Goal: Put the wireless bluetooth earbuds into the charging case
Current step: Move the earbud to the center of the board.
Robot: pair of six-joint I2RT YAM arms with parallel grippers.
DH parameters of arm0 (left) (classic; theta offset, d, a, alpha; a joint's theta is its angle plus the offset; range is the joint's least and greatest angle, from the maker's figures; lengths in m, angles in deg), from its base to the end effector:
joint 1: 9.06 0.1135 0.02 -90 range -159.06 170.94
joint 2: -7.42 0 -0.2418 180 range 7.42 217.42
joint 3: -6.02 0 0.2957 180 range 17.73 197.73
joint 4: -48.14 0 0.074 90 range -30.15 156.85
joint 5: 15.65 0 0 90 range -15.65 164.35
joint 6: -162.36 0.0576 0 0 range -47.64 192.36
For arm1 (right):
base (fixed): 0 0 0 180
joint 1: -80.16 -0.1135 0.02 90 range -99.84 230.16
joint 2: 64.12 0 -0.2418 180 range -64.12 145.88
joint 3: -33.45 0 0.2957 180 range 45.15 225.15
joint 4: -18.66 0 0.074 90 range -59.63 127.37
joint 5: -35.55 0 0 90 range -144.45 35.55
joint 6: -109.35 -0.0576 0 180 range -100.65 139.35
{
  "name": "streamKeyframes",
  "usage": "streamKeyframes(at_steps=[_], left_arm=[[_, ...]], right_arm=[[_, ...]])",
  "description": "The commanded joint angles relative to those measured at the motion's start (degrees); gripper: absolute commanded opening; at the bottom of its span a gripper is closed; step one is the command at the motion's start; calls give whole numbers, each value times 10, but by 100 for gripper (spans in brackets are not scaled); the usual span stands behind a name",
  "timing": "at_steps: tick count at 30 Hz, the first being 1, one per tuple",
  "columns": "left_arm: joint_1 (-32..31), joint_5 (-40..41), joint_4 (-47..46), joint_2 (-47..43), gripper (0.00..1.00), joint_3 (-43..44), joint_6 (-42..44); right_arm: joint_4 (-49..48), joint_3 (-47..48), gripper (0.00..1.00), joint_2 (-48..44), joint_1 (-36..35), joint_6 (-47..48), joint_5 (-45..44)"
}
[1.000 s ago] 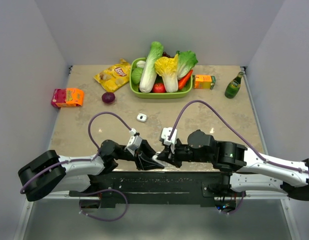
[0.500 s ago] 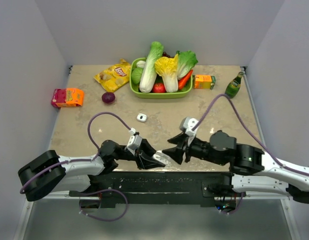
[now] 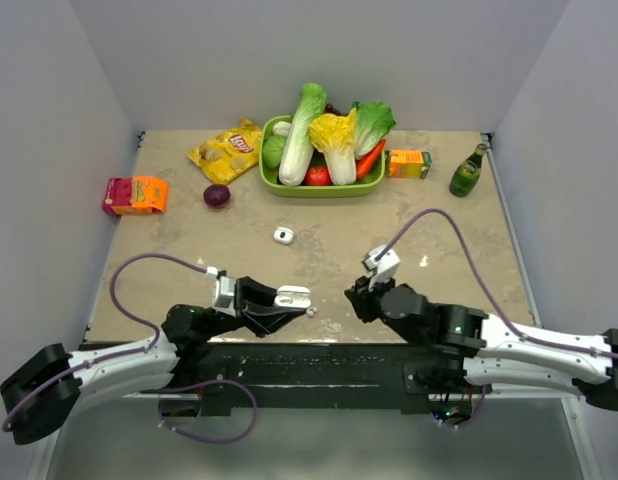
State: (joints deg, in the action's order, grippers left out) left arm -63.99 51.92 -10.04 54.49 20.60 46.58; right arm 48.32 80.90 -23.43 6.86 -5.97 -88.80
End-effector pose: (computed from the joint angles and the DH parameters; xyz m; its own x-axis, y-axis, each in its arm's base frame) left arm 0.1081 -0.1922 0.1869 -0.1907 -0.4281 -0.8834 0.9675 0.0705 -0.2430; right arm 0.1007 0.2227 0.2587 -0.3754 -0.0225 -0.9266 -0.5320 0.8239 0.1955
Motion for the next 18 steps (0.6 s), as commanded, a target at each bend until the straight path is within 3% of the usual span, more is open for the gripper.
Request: streamKeyframes(at_steps=[1,3,10,18], left_arm=[[-5,89,34,-75,0,-29,30],[-5,93,58,-99,0,-29,30],[-5,98,87,-132,0,-52,31],[-5,97,106,-148,0,-57,37]], right_arm=[[-131,-58,9,97,8,-54,57],[-164,-65,0,147,9,-64,87],[-272,-49,0,348,15,-65,147],[-302,-30,0,423,38,-61,168]])
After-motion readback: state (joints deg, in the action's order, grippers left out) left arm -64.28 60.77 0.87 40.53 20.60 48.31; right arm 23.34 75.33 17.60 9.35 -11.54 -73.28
